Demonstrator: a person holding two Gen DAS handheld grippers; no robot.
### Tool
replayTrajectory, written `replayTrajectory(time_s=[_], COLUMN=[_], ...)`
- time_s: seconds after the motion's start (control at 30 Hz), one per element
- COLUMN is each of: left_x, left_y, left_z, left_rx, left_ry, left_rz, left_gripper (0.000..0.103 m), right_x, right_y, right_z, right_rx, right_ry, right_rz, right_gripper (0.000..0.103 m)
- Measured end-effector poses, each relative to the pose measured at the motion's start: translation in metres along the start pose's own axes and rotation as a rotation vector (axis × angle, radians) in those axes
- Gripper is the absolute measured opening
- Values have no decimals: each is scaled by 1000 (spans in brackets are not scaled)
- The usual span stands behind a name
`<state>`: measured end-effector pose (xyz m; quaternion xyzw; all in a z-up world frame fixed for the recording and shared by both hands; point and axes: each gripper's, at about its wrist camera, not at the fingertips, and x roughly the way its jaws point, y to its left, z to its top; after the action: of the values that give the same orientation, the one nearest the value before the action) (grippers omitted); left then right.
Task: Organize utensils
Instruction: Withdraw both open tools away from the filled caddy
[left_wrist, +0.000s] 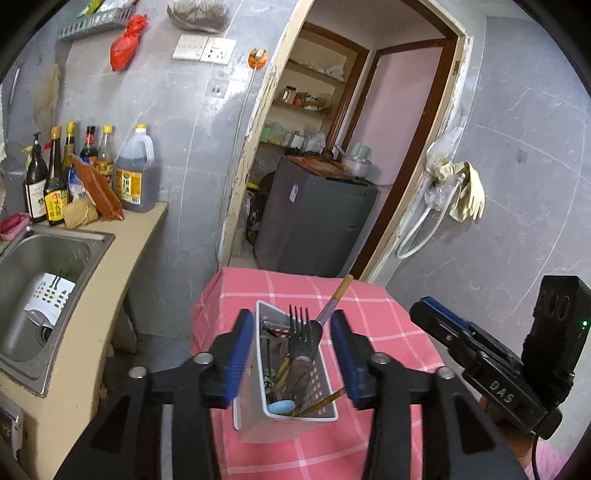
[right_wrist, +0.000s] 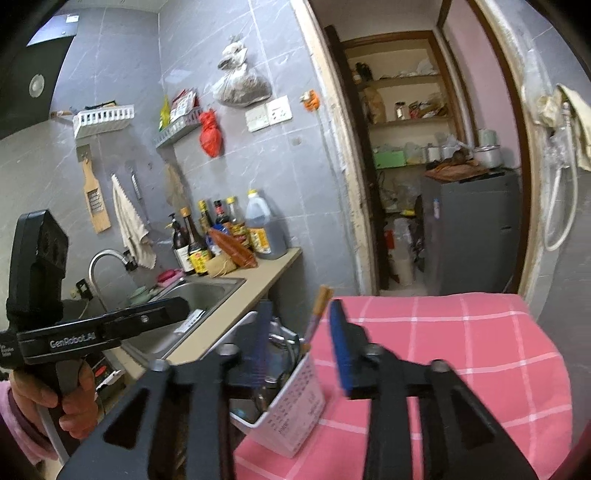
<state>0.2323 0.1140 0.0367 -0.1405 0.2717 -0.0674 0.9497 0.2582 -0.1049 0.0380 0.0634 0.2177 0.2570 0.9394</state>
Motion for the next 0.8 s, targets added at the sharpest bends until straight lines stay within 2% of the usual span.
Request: replayTrajectory(time_s=[0.13,0.2,0.3,0.4,0.57,0.8], left_x=[-9,-14,-22,-28,-37,-50], left_y=[-9,-15,-24,-30,-35,-51], left_z=[-3,-4,-8,-12,-23,-43], left_rx=[17,26,41,42,30,52], left_ry=[-32,-53,-84,-105,-144,-166], left_rz=[10,20,40,52,72,101], left_gripper=[60,74,87,97,102,102], right_x=[-23,-34,-52,-71,-100,-139], right_y=[-10,-15,-22,-28,-36,-40], right_z=[4,6,9,11,9,4], right_rx=[7,15,20,25,10,-23], right_ry=[-28,-42,-64,-86,-105,-132], right_rz=[-54,-77,-117,-162,-237,-317], right_gripper=[50,59,71,81,87,99])
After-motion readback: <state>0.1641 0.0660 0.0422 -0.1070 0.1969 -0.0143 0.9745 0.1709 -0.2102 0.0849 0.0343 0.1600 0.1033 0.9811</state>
